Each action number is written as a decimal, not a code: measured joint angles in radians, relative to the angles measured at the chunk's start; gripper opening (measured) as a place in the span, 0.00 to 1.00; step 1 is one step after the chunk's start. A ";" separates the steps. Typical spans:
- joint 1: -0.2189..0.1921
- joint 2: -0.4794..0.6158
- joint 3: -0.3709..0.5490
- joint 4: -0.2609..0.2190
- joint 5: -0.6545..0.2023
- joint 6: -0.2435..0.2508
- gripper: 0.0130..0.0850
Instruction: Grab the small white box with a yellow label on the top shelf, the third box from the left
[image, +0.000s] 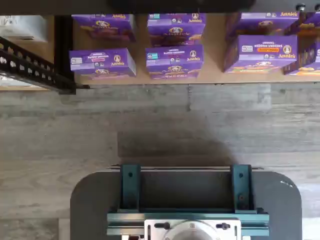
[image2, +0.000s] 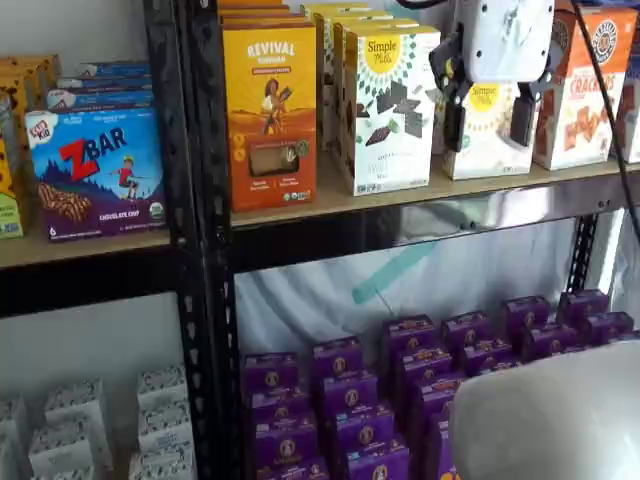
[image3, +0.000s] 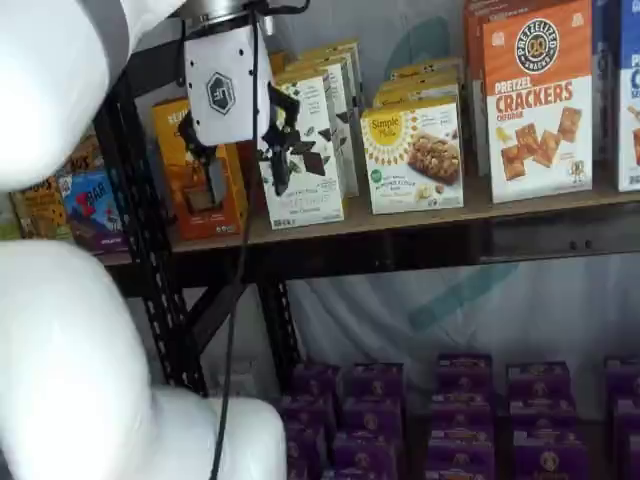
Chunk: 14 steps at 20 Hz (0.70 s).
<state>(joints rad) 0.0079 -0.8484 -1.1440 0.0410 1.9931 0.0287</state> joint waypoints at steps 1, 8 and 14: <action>-0.015 -0.003 0.003 0.016 -0.004 -0.008 1.00; -0.030 -0.022 0.021 0.021 -0.051 -0.024 1.00; -0.072 -0.009 0.047 -0.051 -0.175 -0.085 1.00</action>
<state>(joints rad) -0.0637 -0.8576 -1.0970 -0.0102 1.8182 -0.0566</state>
